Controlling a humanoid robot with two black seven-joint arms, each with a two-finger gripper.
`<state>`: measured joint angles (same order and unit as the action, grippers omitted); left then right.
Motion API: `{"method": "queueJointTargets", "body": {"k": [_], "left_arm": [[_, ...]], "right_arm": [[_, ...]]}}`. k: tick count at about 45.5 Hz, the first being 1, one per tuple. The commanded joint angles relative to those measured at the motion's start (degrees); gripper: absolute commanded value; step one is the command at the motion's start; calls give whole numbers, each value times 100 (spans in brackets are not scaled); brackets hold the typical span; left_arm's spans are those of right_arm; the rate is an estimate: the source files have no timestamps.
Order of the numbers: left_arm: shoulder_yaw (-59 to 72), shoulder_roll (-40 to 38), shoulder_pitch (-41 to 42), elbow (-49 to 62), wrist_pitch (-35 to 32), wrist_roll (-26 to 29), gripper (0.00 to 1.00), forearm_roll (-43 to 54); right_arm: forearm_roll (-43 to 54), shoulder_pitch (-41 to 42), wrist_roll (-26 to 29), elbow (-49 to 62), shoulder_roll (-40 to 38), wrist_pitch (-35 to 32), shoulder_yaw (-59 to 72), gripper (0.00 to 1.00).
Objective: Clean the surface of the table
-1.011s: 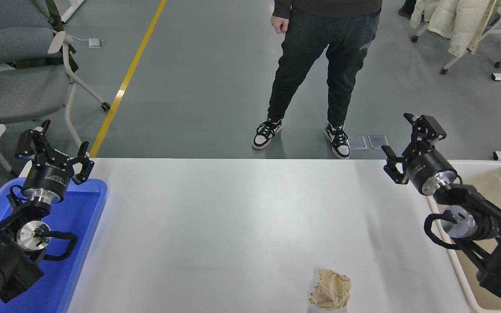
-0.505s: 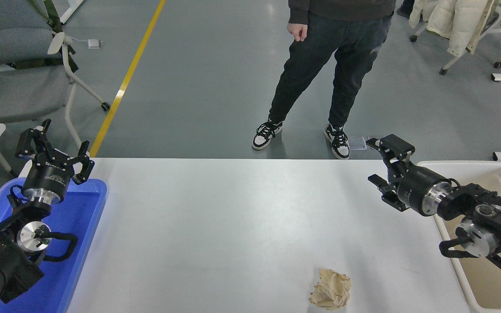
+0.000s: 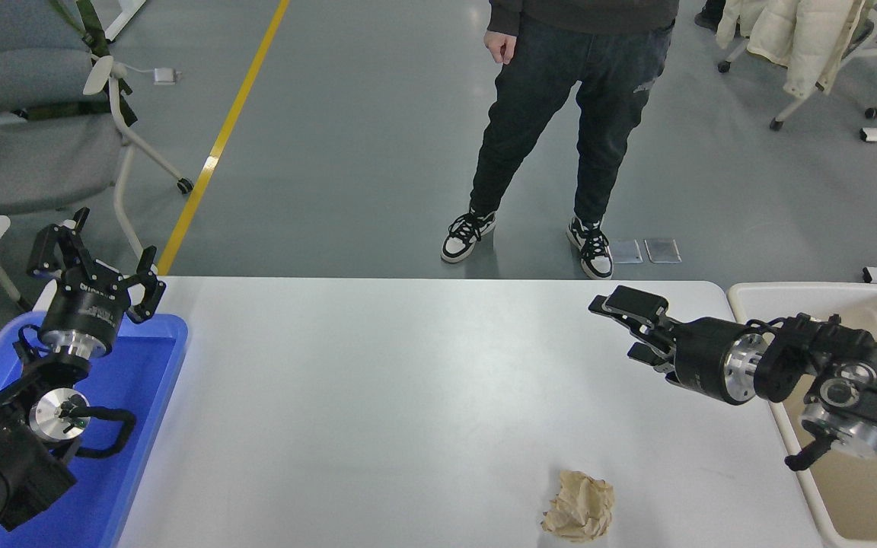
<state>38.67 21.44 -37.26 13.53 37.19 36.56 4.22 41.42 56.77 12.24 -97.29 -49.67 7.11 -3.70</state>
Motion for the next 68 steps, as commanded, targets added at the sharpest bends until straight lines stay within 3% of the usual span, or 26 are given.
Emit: {"method": "queueJointTargets", "body": {"k": [1,10,20,26,45,55,68], "left_arm": [[0,0,-1,1,7,0,100,0],[0,0,-1,-8,7,0,100,0],[-9,0,-1,1,-2,0,100,0],[0,0,-1,-8,7,0,100,0],[-9,0,-1,-8,7,0,100,0],[-9,0,-1,-8,16,0,100,0],[-9,0,-1,1,16,0,100,0]], "right_arm": [[472,1265,314,-271,-8,-280,1459,99],[1008,2039,727,-271,10,-456,2083,99],[1764,2435,674,-271,484,-518,2813,99],[1756,2435,455,-271,756,-1193,2840,99],[1843,1820,252,-133,1706,-1476,2743,99],[3863,1091,-11,306,1829,-1300,2813,99],[4401,871,-328,483,1864,-1063,2883,99]]}}
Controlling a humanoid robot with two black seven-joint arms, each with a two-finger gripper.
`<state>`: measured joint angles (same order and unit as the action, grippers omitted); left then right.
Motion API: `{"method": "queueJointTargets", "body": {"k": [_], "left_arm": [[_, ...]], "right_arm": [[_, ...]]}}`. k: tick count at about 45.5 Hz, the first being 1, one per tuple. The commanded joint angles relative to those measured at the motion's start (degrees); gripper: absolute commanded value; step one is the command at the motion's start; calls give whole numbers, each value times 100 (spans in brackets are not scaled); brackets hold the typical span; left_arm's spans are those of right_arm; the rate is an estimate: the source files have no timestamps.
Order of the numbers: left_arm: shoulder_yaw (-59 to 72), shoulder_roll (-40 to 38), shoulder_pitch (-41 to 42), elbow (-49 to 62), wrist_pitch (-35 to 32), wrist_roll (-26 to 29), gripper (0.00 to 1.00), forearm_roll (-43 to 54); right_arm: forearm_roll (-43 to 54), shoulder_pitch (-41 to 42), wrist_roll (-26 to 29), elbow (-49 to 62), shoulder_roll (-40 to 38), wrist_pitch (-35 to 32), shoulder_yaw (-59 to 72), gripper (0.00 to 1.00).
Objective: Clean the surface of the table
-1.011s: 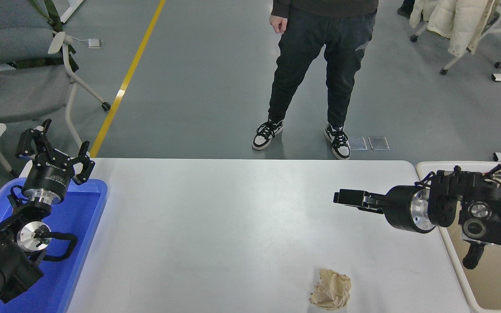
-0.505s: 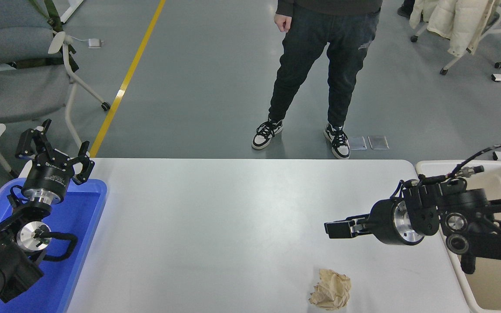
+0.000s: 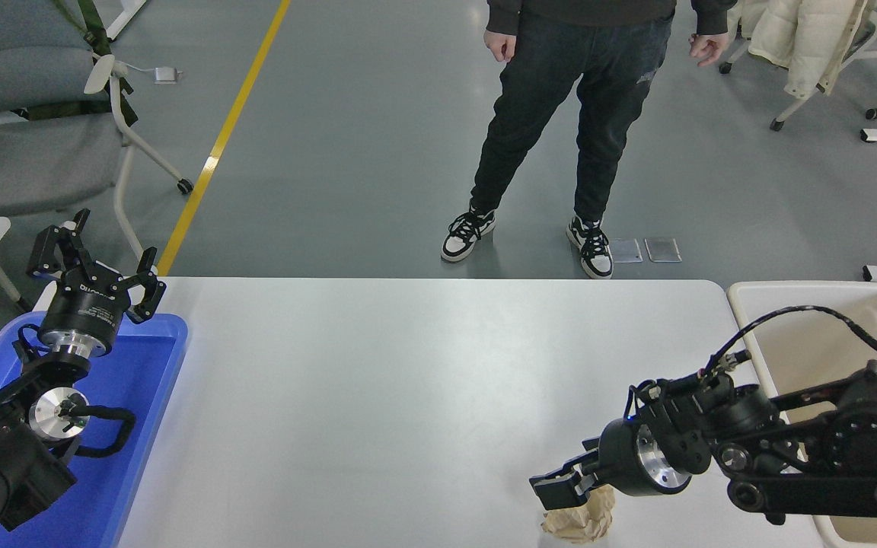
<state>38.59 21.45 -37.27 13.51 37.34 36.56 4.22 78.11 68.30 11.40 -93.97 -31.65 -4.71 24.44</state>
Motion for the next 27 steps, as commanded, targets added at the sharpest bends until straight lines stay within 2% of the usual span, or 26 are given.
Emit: {"method": "queueJointTargets", "body": {"k": [1,27], "left_arm": [[-1,0,0,3,1,0,100,0],[-1,0,0,-6,1,0,100,0]], "right_arm": [[784,-299,-270,159,62,128,122,99],[1769,-572,-762,555,106,902,421,99]]}}
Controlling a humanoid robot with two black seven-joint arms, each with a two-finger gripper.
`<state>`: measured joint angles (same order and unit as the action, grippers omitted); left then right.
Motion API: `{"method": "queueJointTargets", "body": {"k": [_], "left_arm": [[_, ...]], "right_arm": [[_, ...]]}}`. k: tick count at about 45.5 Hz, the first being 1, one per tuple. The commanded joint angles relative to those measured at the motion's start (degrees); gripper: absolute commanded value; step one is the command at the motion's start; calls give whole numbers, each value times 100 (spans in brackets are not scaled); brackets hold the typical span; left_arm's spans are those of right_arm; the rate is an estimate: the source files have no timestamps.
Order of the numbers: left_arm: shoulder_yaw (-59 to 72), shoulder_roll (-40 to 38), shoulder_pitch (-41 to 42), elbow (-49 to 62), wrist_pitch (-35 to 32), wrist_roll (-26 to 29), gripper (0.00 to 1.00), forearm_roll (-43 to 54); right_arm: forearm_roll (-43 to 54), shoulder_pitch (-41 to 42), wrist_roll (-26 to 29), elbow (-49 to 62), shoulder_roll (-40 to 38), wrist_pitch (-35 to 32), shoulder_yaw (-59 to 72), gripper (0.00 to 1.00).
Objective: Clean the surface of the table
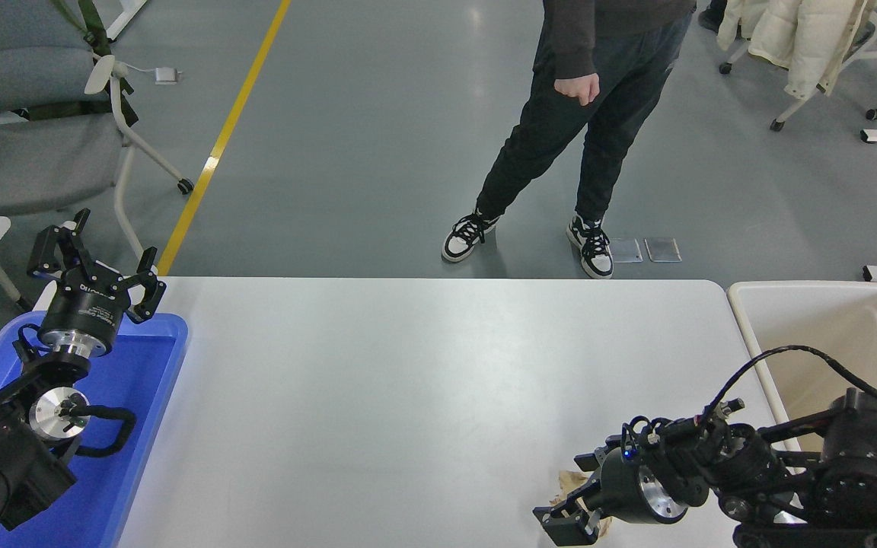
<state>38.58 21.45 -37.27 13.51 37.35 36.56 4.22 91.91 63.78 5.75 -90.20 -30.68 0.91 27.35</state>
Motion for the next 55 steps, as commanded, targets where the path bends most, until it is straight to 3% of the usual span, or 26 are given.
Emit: {"method": "queueJointTargets", "body": {"k": [1,24,55], "left_arm": [[0,0,0,-7,0,0,100,0],[0,0,0,-6,0,0,100,0],[0,0,0,2,0,0,100,0]], "right_arm": [[397,-147,-197,195,18,348,130,99],[732,-437,-434,635,18,946,139,99],[1030,-814,-663,960,9,1253,148,99]]}}
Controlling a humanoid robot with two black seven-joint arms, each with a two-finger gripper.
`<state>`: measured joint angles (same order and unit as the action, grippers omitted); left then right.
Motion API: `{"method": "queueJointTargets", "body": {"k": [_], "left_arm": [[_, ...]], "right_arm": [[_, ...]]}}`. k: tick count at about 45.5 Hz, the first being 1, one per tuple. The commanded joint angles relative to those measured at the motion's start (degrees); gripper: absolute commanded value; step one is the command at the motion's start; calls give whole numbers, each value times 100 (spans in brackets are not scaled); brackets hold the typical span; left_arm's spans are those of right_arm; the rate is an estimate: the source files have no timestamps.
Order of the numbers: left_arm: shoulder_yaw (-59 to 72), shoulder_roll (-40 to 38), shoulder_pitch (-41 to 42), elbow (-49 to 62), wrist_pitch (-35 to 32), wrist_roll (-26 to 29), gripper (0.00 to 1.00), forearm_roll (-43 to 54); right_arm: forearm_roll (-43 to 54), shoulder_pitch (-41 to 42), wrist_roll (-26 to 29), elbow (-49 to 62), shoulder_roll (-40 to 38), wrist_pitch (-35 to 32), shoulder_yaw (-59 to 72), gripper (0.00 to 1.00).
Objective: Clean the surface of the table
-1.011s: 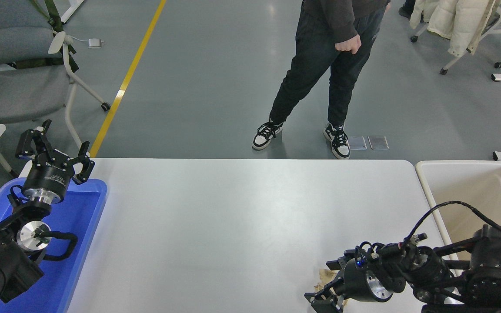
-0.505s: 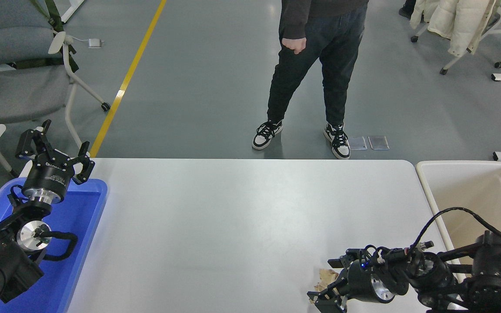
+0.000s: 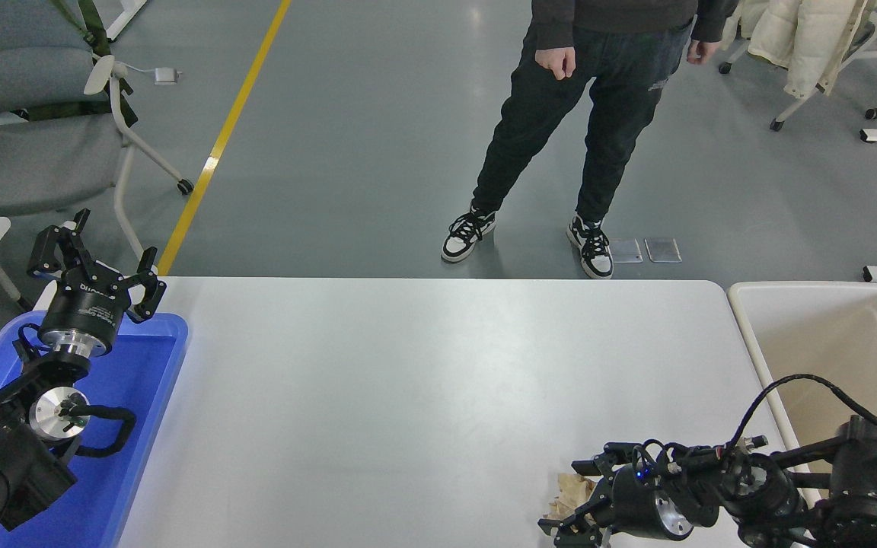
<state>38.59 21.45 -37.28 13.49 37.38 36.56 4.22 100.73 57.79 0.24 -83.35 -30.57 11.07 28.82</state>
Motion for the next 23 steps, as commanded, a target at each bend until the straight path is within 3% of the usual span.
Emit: {"method": "queueJointTargets", "body": {"k": [1,17,23], "left_arm": [[0,0,2,-4,-3,0,100,0],[0,0,1,5,6,0,100,0],[0,0,2,-4,6,0,100,0]], "right_arm": [[200,-268,-138,345,-1,298,1,99],[509,-734,-595,952,69,984,71,99],[517,-734,-674,970,69,1292,247,94]]}}
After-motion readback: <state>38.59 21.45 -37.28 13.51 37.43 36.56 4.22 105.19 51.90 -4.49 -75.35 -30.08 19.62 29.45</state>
